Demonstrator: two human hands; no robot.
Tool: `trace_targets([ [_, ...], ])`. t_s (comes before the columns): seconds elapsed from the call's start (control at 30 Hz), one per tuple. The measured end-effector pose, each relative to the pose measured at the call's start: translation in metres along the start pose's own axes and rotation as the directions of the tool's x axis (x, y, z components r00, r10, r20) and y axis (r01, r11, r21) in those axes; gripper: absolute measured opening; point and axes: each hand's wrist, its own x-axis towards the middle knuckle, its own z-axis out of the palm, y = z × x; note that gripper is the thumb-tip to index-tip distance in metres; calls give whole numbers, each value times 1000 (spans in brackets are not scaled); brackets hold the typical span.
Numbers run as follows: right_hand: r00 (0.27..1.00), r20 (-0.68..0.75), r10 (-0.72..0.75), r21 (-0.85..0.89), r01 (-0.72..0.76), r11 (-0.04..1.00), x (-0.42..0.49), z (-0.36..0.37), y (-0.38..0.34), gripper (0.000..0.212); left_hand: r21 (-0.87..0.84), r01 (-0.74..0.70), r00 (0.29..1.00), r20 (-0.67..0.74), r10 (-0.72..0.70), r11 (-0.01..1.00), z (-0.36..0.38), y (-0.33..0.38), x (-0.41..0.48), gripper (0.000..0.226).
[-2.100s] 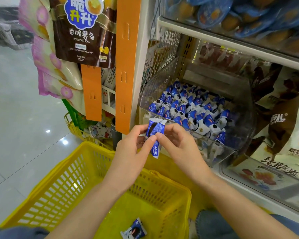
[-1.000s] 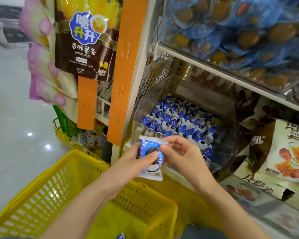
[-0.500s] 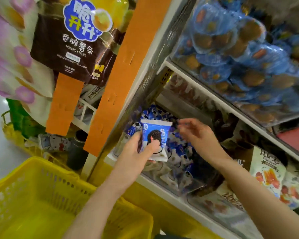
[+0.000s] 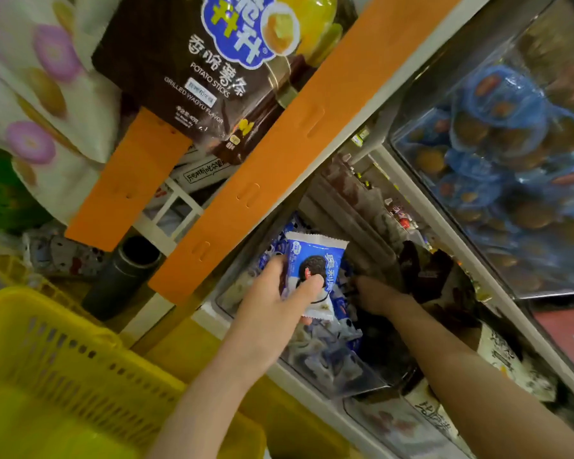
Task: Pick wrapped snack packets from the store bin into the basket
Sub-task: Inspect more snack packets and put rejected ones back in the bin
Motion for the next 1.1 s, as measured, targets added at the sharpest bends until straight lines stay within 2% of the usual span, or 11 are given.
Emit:
trace_targets([
  [0.17, 997, -49, 64, -114, -69, 991, 1, 0, -5, 34, -18, 13, 1000, 10, -13, 1000, -1, -2, -1, 18],
  [0.27, 994, -36, 101, -179, -106, 978, -3, -3, -6, 44, -8, 14, 1000, 2, -14, 1000, -1, -3, -1, 15],
  [0.33, 996, -7, 93, -140, -93, 986, -5, -5, -5, 47, 2, 18, 1000, 2, -18, 1000, -1, -4, -1, 15],
  [0.47, 996, 37, 81, 32, -82, 996, -9, -4, -4, 27, 12, 27, 1000, -5, -27, 1000, 0, -5, 0, 14],
  [0.53, 997, 24, 70, 87, -72, 994, -11, -3, -5, 29, 23, 25, 1000, -5, -25, 999, -1, -5, -1, 14],
  [0.6, 997, -21, 68, 99, -66, 993, -15, -4, -6, 28, 25, 28, 1000, 2, -28, 999, -1, -4, -1, 14],
  [0.7, 982, -166, 92, 172, -63, 983, -23, -5, -4, 11, 35, 38, 999, -8, -38, 999, 0, -3, -2, 17],
  [0.83, 929, -348, 123, 145, -77, 986, -43, -11, 0, 13, 57, 44, 999, -21, -43, 997, 5, 0, -5, 20],
  [0.93, 833, -534, 144, 209, -35, 977, -64, -17, 2, 14, 44, 70, 997, -35, -68, 997, 8, 1, -9, 15],
  [1.03, 694, -701, 163, 401, 195, 895, -92, -24, -5, 7, 95, 94, 994, -57, -89, 991, 12, -1, -14, 11],
  [1.1, 672, -711, 209, 572, 380, 727, -112, -28, -15, 7, 113, 129, 988, -99, -118, 985, 14, -2, -18, 11],
])
